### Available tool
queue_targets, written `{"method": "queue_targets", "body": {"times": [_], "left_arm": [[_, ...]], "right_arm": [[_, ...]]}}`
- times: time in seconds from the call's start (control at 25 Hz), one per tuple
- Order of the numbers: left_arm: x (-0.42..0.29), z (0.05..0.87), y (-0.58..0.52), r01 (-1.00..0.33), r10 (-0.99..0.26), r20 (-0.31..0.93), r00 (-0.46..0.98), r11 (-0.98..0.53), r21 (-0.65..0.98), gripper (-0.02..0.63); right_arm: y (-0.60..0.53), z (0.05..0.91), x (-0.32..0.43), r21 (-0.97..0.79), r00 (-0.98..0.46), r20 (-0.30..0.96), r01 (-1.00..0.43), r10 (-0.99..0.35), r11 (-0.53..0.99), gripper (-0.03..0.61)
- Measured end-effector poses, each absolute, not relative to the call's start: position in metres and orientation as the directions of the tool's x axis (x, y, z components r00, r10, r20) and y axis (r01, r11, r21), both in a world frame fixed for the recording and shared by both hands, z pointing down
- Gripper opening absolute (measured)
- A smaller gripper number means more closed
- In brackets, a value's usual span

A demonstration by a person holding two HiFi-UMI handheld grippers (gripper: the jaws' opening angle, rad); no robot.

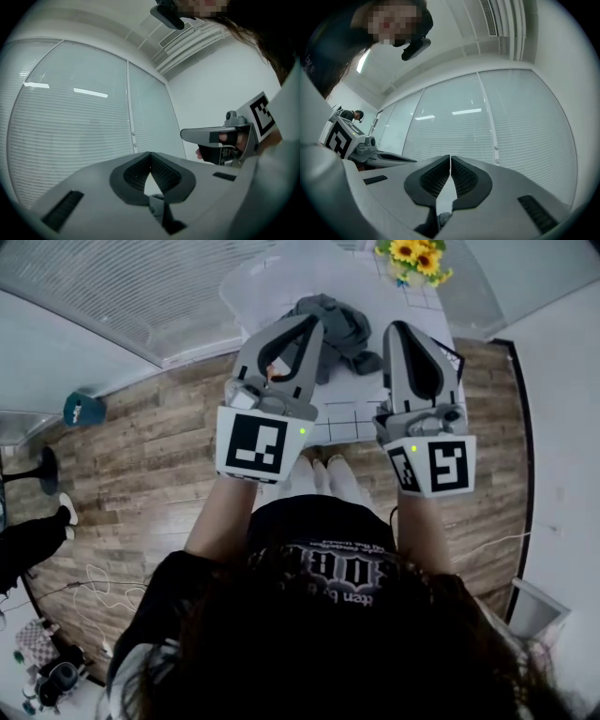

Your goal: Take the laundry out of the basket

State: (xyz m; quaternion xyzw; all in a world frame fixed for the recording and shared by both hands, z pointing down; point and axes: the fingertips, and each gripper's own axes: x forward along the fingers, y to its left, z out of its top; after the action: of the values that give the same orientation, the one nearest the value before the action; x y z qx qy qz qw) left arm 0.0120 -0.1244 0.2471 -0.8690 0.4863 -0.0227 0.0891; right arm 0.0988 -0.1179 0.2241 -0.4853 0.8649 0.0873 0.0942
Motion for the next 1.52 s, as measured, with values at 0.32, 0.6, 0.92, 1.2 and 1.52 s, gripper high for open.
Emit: {"method": "queue_targets", "body": {"times": [0.32, 0.6, 0.92, 1.2, 1.52], "left_arm": [[0.025, 0.252, -0.165, -0.845, -0.861, -0.013, 0.509, -0.497, -0.199, 0.0], [0.037, 0.261, -0.193, -0.856, -0.876, 0.01, 0.482, -0.473, -0.209, 0.0], [0.043, 0.265, -0.21, -0.825, -0.863, 0.062, 0.501, -0.498, -0.268, 0.002], [0.06, 0.276, -0.229, -0.701, -0.785, 0.155, 0.6, -0.609, -0.371, 0.002], [0.075, 0.321, -0.244, -0.441, -0.56, 0.363, 0.745, -0.821, -0.362, 0.047]], "right_arm": [[-0.158, 0.225, 0.101, 0.054, -0.557, -0.243, -0.825, -0.794, 0.562, 0.028], [-0.19, 0.23, 0.11, 0.043, -0.596, -0.24, -0.795, -0.767, 0.605, 0.028], [-0.207, 0.232, 0.11, 0.033, -0.631, -0.236, -0.765, -0.739, 0.643, 0.028], [-0.223, 0.232, 0.109, 0.02, -0.618, -0.23, -0.776, -0.752, 0.631, 0.028], [-0.239, 0.23, 0.107, 0.005, -0.575, -0.223, -0.808, -0.787, 0.589, 0.028]]}}
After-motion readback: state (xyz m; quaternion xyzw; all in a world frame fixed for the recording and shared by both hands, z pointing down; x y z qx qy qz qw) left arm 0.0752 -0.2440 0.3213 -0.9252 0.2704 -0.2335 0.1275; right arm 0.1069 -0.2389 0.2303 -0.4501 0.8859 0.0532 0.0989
